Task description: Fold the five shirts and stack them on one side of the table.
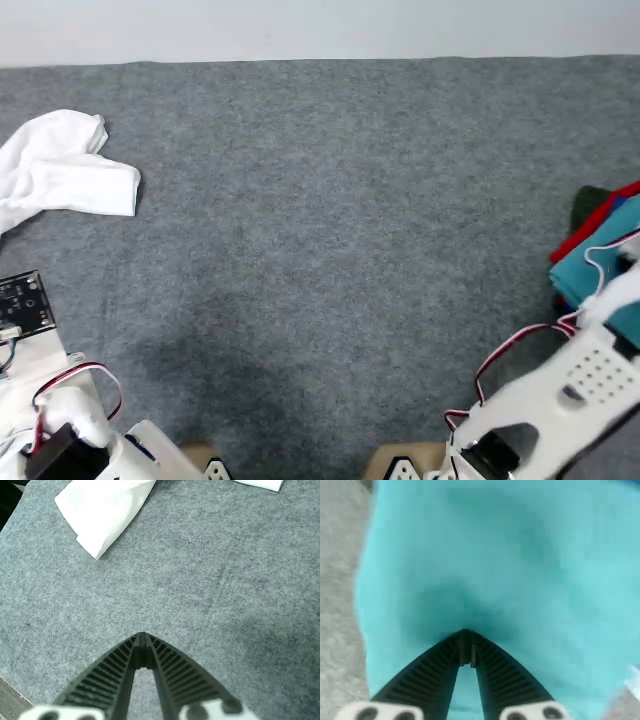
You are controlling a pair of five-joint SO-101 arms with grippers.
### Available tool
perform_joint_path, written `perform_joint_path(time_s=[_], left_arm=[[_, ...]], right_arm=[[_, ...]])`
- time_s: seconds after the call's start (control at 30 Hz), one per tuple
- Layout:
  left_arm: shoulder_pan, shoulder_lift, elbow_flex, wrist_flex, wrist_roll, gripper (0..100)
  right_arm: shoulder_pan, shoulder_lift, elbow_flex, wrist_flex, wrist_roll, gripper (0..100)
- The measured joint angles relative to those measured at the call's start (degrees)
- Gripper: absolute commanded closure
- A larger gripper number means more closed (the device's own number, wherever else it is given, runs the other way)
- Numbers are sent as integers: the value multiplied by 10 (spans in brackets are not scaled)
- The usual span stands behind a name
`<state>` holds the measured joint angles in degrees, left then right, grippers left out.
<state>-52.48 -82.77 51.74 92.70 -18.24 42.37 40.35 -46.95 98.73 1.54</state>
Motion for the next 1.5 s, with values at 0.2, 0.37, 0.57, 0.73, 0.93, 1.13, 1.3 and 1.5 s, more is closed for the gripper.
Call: perform_joint_path(time_s=[0.2, 0.37, 0.57, 0.73, 0.93, 1.13, 1.3, 1.5], left_arm=[[0, 0, 0, 0, 0, 996], [0, 0, 0, 0, 0, 996], [0, 0, 0, 0, 0, 996], [0, 0, 0, 0, 0, 996], [0, 0, 0, -23, 0, 995], [0, 0, -20, -41, -11, 976], [50, 39, -38, -44, -103, 975], [111, 224, -173, -65, -113, 976]], right_arm=[[-4, 38, -61, 11, -2, 988], [-18, 11, -117, 14, -2, 988], [-36, -113, -123, 15, -2, 988], [-66, -226, -120, 15, -2, 987], [-85, -346, 27, 17, -2, 983], [-118, -514, 288, 17, 50, 983], [-121, -643, 498, 17, 83, 987], [-98, -727, 623, 17, 85, 987]])
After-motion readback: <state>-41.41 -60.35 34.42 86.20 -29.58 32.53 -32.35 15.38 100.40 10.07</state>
